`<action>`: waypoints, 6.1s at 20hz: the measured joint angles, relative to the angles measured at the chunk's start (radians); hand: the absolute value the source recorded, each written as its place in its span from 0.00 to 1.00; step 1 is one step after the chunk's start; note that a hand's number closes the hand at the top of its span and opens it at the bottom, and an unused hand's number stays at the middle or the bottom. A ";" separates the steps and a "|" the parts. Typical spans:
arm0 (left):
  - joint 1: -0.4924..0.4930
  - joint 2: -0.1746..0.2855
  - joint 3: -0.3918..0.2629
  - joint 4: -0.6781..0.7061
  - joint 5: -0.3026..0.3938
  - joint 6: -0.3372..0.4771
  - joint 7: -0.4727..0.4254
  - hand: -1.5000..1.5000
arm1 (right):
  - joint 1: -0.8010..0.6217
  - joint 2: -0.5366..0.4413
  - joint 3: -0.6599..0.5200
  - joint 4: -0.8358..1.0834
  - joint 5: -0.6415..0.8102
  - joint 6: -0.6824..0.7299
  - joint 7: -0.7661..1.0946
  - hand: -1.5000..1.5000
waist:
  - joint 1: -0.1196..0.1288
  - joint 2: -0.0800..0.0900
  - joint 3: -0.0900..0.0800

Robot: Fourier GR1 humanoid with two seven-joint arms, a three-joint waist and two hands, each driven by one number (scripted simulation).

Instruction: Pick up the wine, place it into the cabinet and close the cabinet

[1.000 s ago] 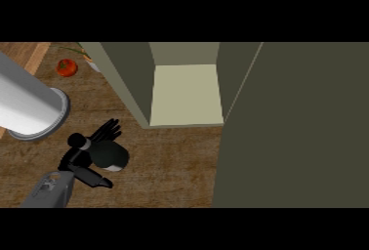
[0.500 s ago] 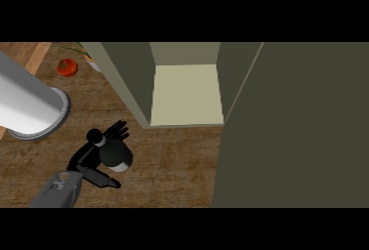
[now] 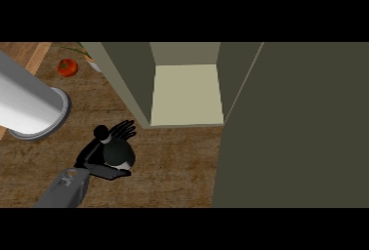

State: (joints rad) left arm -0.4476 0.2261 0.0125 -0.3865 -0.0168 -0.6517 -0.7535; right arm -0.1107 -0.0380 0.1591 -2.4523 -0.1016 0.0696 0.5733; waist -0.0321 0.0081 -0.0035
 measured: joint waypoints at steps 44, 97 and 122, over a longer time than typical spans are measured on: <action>0.322 -0.222 -0.135 -0.705 0.500 0.545 0.242 1.00 | -0.014 -0.016 -0.074 0.002 -0.023 0.024 0.053 0.00 | 0.033 -0.011 0.004; -0.371 -0.226 -0.434 -0.089 1.129 0.904 0.028 1.00 | 0.026 -0.020 -0.137 0.065 -0.124 0.101 -0.050 0.00 | 0.005 -0.002 0.003; -0.601 -0.226 -0.431 0.145 1.232 0.934 0.115 1.00 | -0.013 0.007 -0.081 0.139 -0.092 0.122 -0.125 0.00 | -0.060 0.018 0.002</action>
State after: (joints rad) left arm -1.0487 0.0000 -0.4183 -0.2417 1.2153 0.2823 -0.6381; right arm -0.1233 -0.0308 0.0783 -2.3135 -0.1936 0.1916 0.4484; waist -0.0923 0.0257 -0.0015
